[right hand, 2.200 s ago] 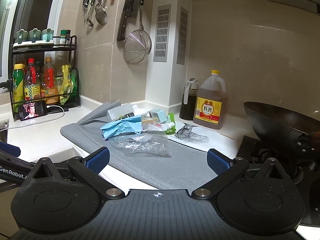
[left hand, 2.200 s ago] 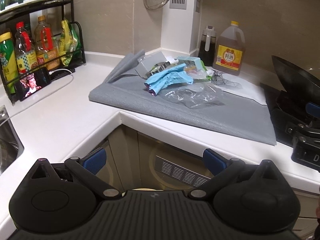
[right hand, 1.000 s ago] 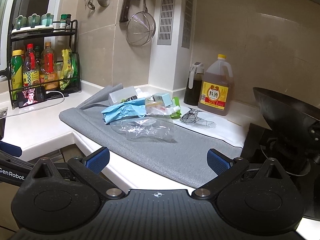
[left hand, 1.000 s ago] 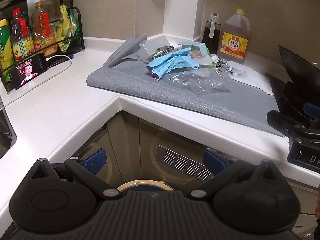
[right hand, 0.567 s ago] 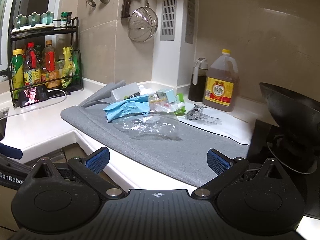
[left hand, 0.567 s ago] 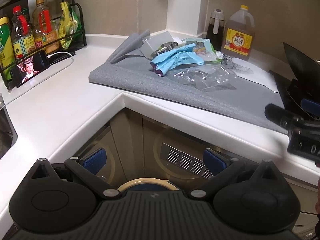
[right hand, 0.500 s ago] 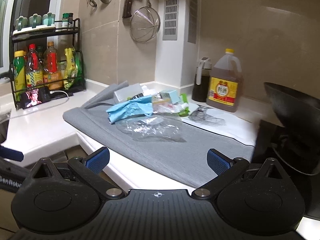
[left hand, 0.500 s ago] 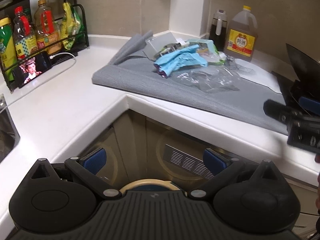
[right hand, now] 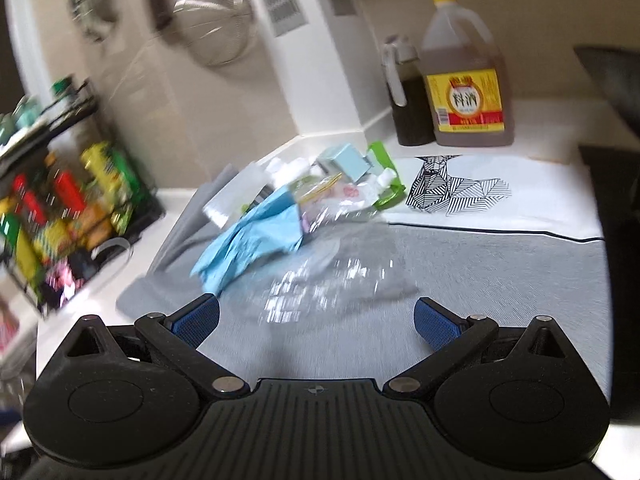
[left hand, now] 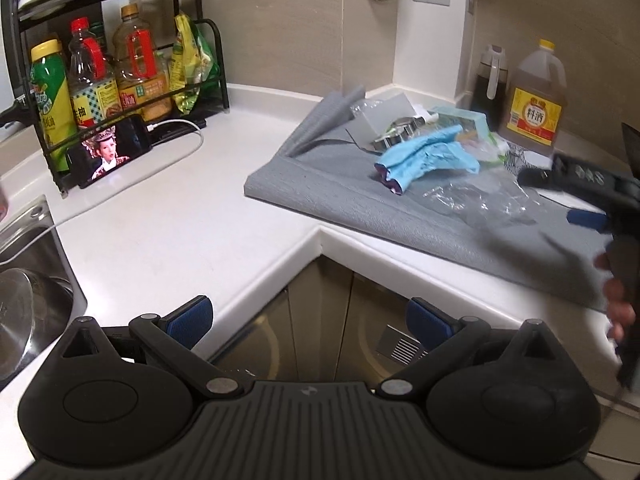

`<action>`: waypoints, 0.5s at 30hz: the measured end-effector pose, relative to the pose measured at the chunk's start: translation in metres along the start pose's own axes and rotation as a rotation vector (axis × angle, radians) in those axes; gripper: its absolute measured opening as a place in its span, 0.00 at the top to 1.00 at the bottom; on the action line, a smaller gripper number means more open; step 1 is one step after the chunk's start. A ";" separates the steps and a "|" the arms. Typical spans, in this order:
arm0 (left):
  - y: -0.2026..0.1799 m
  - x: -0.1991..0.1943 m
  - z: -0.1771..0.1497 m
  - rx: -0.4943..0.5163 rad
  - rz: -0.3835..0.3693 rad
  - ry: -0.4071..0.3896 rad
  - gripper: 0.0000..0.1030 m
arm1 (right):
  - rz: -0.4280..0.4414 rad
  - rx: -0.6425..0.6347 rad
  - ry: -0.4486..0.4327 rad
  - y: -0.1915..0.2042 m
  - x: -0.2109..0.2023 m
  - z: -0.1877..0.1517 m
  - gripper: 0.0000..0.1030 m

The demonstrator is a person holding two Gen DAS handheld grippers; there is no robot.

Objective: Collect trash
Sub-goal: 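Grasp the blue glove with the left tool while the right tool grasps the clear plastic bag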

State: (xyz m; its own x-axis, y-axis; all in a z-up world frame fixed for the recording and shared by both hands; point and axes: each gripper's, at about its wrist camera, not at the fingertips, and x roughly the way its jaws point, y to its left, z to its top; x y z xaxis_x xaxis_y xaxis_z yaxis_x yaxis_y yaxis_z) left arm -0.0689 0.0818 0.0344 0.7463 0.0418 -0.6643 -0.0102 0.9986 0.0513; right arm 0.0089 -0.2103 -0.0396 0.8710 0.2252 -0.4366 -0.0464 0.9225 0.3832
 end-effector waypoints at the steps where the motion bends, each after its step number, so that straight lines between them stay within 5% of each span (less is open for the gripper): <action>1: 0.000 0.001 0.003 0.001 0.000 -0.001 0.00 | -0.009 0.006 -0.010 -0.002 0.008 0.005 0.00; 6: -0.002 0.008 0.024 0.026 0.016 -0.036 0.00 | -0.063 -0.010 -0.032 -0.016 0.049 0.027 0.00; 9: -0.009 0.022 0.049 0.060 0.025 -0.081 0.00 | -0.015 -0.026 0.053 -0.029 0.072 0.031 0.00; 15: -0.039 0.084 0.109 0.173 -0.098 -0.117 0.00 | 0.076 -0.122 0.096 -0.033 0.086 0.013 0.00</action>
State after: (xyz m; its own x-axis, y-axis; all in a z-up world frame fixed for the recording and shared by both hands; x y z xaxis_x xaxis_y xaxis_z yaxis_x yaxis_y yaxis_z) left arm 0.0665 0.0433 0.0582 0.8105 -0.0688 -0.5817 0.1727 0.9770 0.1251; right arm 0.0922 -0.2254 -0.0790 0.8121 0.3193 -0.4885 -0.1744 0.9316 0.3190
